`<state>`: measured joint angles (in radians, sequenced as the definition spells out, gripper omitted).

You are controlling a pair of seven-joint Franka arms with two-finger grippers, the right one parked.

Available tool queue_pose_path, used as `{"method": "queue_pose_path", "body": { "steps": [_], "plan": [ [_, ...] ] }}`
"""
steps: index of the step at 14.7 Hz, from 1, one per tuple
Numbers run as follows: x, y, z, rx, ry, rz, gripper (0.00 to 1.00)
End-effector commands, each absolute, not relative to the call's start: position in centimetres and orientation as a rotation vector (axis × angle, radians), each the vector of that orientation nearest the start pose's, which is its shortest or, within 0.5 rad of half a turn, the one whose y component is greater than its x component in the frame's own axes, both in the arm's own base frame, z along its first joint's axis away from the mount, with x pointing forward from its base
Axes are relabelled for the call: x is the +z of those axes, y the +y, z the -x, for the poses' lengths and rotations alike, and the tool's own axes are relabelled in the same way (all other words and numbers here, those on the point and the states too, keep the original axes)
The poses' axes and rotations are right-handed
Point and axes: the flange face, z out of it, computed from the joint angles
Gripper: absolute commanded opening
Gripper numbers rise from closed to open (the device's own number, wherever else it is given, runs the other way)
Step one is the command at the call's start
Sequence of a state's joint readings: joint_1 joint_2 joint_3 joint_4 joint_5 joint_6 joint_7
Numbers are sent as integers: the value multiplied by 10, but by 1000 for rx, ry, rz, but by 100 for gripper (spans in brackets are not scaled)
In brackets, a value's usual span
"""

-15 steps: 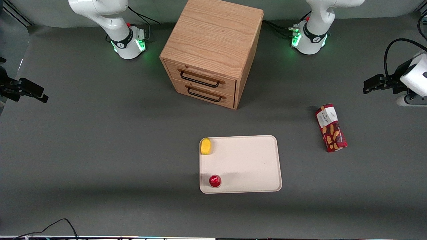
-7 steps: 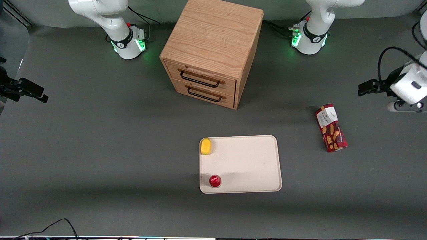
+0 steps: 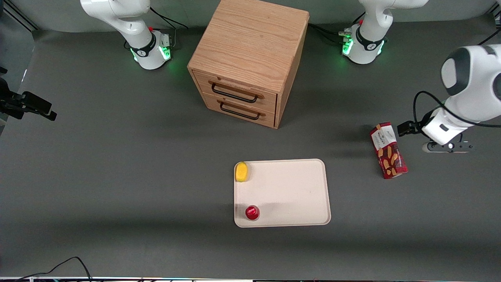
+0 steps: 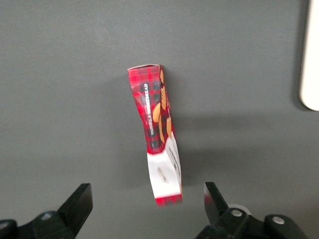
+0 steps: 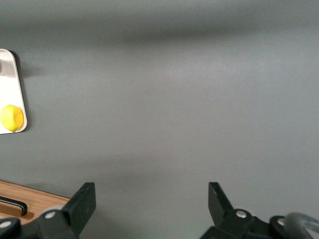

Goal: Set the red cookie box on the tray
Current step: 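Lower the left gripper and close it around the shortbread box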

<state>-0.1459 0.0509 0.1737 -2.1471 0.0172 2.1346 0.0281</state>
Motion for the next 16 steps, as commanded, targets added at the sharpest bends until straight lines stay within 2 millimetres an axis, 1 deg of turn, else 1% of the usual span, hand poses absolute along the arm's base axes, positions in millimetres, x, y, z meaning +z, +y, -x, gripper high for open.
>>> {"method": "queue_pose_path", "body": {
  "steps": [1, 3, 6, 7, 8, 9, 10, 12, 13, 16],
  "plan": [
    [336, 18, -525, 16, -17, 3123, 100],
    [304, 18, -525, -32, -84, 3137, 100],
    [260, 16, -528, -100, -110, 3132, 100],
    [250, 16, -529, -112, -114, 3128, 99],
    [243, 14, -530, -125, -127, 3131, 93],
    [236, 14, -530, -124, -142, 3135, 83],
    [230, 11, -531, -132, -148, 3137, 63],
    [223, 7, -533, -161, -140, 3134, 3],
    [223, 5, -533, -161, -135, 3135, 0],
    [233, 3, -535, -168, -147, 3141, 0]
  ]
}}
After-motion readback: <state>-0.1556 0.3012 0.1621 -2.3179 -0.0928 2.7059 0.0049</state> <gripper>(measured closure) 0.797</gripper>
